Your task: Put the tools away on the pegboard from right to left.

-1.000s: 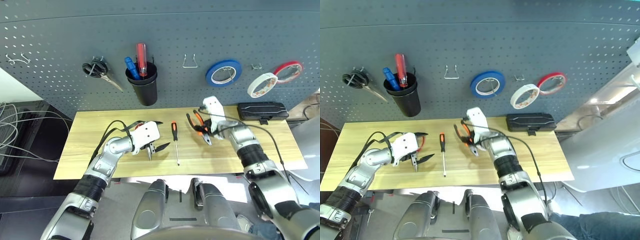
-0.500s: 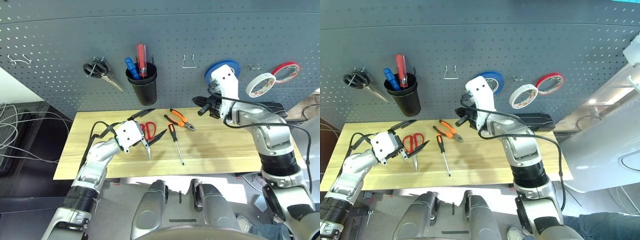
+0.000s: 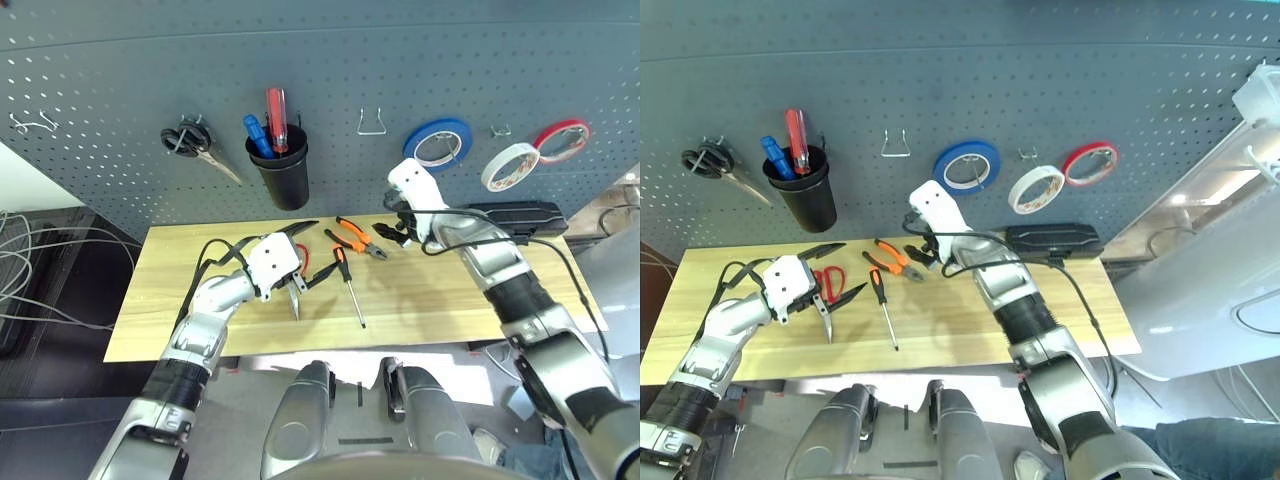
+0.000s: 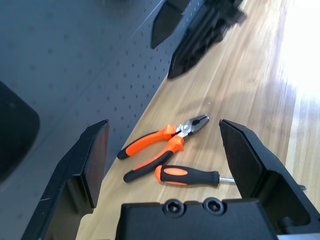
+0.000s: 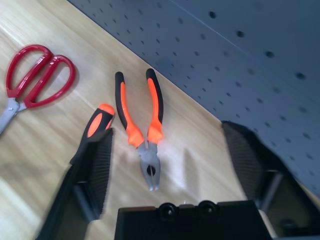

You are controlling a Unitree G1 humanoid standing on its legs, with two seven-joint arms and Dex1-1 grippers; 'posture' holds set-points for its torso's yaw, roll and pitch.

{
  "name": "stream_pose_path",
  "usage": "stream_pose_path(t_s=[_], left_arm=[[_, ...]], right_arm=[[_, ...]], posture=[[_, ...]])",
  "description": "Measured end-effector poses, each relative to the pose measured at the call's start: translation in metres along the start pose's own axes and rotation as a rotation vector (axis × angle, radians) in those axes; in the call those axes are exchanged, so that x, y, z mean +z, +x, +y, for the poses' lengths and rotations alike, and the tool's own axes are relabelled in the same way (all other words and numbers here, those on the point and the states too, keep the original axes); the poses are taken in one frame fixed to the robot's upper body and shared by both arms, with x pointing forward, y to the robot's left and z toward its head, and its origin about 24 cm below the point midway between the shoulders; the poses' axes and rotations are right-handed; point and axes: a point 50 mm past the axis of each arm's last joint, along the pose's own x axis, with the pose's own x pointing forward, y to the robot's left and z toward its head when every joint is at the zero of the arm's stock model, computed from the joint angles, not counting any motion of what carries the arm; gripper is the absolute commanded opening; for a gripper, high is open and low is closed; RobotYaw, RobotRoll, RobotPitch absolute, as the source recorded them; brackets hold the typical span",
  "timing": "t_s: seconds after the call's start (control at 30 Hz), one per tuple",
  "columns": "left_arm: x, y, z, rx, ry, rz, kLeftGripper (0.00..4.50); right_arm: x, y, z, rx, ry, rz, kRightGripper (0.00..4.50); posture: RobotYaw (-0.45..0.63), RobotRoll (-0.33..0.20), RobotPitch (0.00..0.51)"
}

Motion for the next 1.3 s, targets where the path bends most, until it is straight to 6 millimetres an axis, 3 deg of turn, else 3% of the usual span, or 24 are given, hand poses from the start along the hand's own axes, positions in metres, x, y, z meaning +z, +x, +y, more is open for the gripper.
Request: stream_pose_path(t_s=[0.2,0.37,0.57,1.0,1.3], left_arm=[[-0.015,0.001,-0.010,-0.041,-0.052,0.142,4.50],[-0.021,0.001,-0.012,-0.032,-0.056,0.239,4.50],[-0.017,-0.001,-0.016,-0.016,-0.064,0.258,4.50],[-0.013,-0.010,-0.029,-0.020,-0.094,0.284,4.50],[-0.009,-0.013,-0.032,-0.006,-0.108,0.290,4.50]], right_arm=[[-0.010,0.023,0.009,0.028,0.027,0.082,4.46],[-0.020,0.032,0.010,0.024,0.044,0.139,4.46],[-0.011,0.036,0.007,-0.005,0.007,0.141,4.46],[-0.019,0.041,0.011,-0.021,-0.004,0.173,4.46],[-0.005,0.040,0.002,-0.115,-0.047,0.127,4.46]], posture=[[0.16,0.000,0.270],[0.18,0.000,0.304],[0.20,0.000,0.347],[0.22,0.000,0.431],[0.24,0.000,0.435]])
